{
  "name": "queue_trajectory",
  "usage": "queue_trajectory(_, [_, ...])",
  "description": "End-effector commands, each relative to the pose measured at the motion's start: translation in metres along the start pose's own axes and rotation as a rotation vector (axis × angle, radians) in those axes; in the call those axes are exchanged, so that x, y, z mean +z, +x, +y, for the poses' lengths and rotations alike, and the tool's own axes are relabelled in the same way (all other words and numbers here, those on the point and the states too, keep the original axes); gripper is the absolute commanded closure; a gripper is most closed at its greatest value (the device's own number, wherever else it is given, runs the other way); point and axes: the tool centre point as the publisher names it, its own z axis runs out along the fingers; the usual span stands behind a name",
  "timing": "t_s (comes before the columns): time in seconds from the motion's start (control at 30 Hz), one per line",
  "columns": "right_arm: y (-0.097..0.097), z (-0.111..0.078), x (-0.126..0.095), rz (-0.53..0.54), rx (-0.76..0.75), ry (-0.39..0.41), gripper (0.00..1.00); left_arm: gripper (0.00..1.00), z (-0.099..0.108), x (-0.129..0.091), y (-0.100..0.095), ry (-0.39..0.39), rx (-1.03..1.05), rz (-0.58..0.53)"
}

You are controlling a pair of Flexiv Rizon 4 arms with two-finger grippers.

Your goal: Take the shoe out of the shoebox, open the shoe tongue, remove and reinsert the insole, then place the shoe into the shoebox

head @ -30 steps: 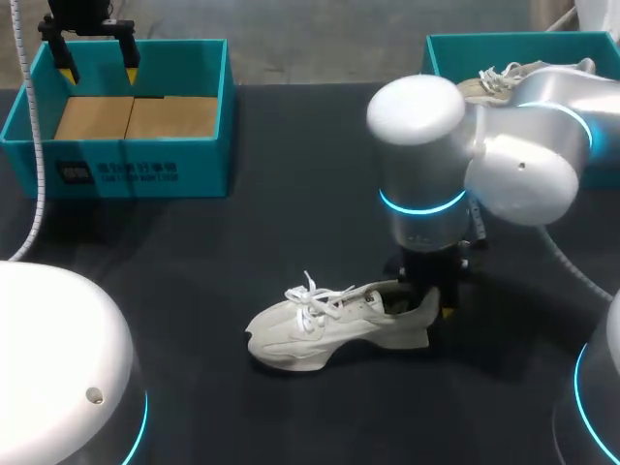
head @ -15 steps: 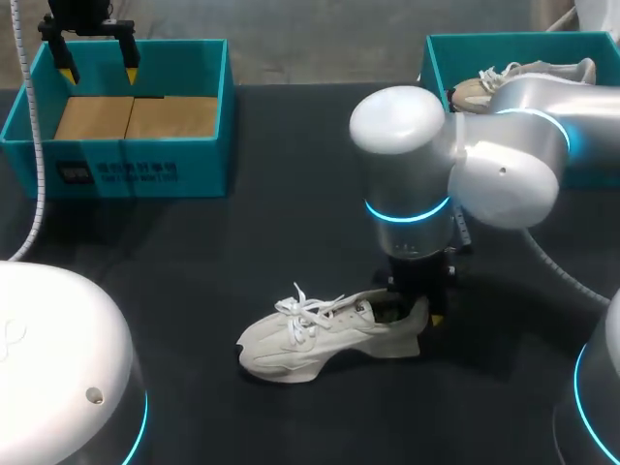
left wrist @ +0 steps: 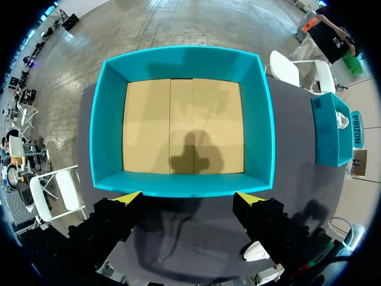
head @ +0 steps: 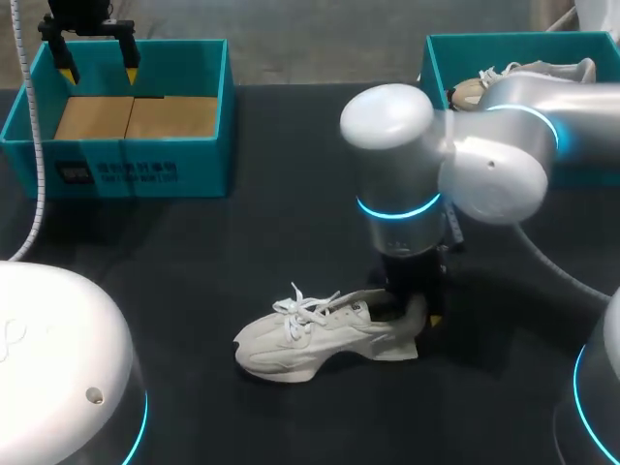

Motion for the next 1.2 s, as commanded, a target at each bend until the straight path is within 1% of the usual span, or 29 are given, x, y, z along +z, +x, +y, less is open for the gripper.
queue_trajectory(0.03, [0.0, -0.009, -0.019, -0.037, 0.301, -0.029, 0.0, 0.0, 0.0, 0.0, 0.0, 0.0, 0.0, 0.0])
queue_trajectory(0.2, [-0.009, -0.009, -0.038, 0.035, 0.288, -0.023, 0.0, 0.0, 0.0, 0.0, 0.0, 0.0, 0.0, 0.0])
queue_trajectory(0.33, [-0.014, -0.008, -0.049, 0.075, 0.27, -0.009, 0.0, 0.0, 0.0, 0.0, 0.0, 0.0, 0.0, 0.0])
queue_trajectory(0.43, [-0.021, -0.005, -0.058, 0.129, 0.227, 0.038, 0.0, 0.0, 0.0, 0.0, 0.0, 0.0, 0.0, 0.0])
queue_trajectory(0.5, [-0.029, -0.001, -0.066, 0.222, 0.164, 0.048, 0.0, 0.0, 0.0, 0.0, 0.0, 0.0, 0.0, 0.0])
queue_trajectory(0.53, [-0.032, 0.0, -0.068, 0.233, 0.151, 0.047, 0.0, 0.0, 0.0, 0.0, 0.0, 0.0, 0.0, 0.0])
queue_trajectory(0.57, [-0.036, 0.001, -0.073, 0.303, 0.075, 0.045, 0.0, 0.0, 0.0, 0.0, 0.0, 0.0, 0.0, 0.0])
queue_trajectory(0.63, [-0.043, 0.004, -0.079, 0.342, 0.016, 0.031, 0.0, 0.0, 0.0, 0.0, 0.0, 0.0, 0.0, 0.0])
queue_trajectory(0.7, [-0.048, 0.006, -0.084, 0.398, -0.085, 0.016, 0.0, 0.0, 0.0, 0.0, 0.0, 0.0, 0.0, 0.0])
queue_trajectory(0.73, [-0.049, 0.007, -0.085, 0.39, -0.107, 0.008, 0.0, 0.0, 0.0, 0.0, 0.0, 0.0, 0.0, 0.0])
queue_trajectory(0.77, [-0.052, 0.009, -0.087, 0.433, -0.167, 0.002, 0.0, 0.0, 0.0, 0.0, 0.0, 0.0, 0.0, 0.0])
queue_trajectory(0.83, [-0.056, 0.01, -0.089, 0.446, -0.217, -0.012, 0.0, 0.0, 0.0, 0.0, 0.0, 0.0, 0.0, 0.0])
queue_trajectory(0.9, [-0.059, 0.011, -0.091, 0.529, -0.319, -0.022, 0.0, 0.0, 0.0, 0.0, 0.0, 0.0, 0.0, 0.0])
queue_trajectory(1.0, [-0.064, 0.012, -0.09, 0.608, -0.426, -0.059, 0.0, 0.0, 0.0, 0.0, 0.0, 0.0, 0.0, 0.0])
queue_trajectory(1.03, [-0.066, 0.012, -0.089, 0.619, -0.443, -0.072, 0.0, 0.0, 0.0, 0.0, 0.0, 0.0, 0.0, 0.0])
queue_trajectory(1.07, [-0.069, 0.013, -0.087, 0.636, -0.487, -0.109, 0.0, 0.0, 0.0, 0.0, 0.0, 0.0, 0.0, 0.0])
queue_trajectory(1.1, [-0.07, 0.012, -0.085, 0.619, -0.541, -0.124, 0.0, 0.0, 0.0, 0.0, 0.0, 0.0, 0.0, 0.0])
queue_trajectory(1.13, [-0.071, 0.014, -0.081, 0.548, -0.555, -0.102, 0.0, 0.0, 0.0, 0.0, 0.0, 0.0, 0.0, 0.0])
queue_trajectory(1.2, [-0.071, 0.014, -0.081, 0.548, -0.555, -0.102, 0.0, 0.0, 0.0, 0.0, 0.0, 0.0, 0.0, 0.0])
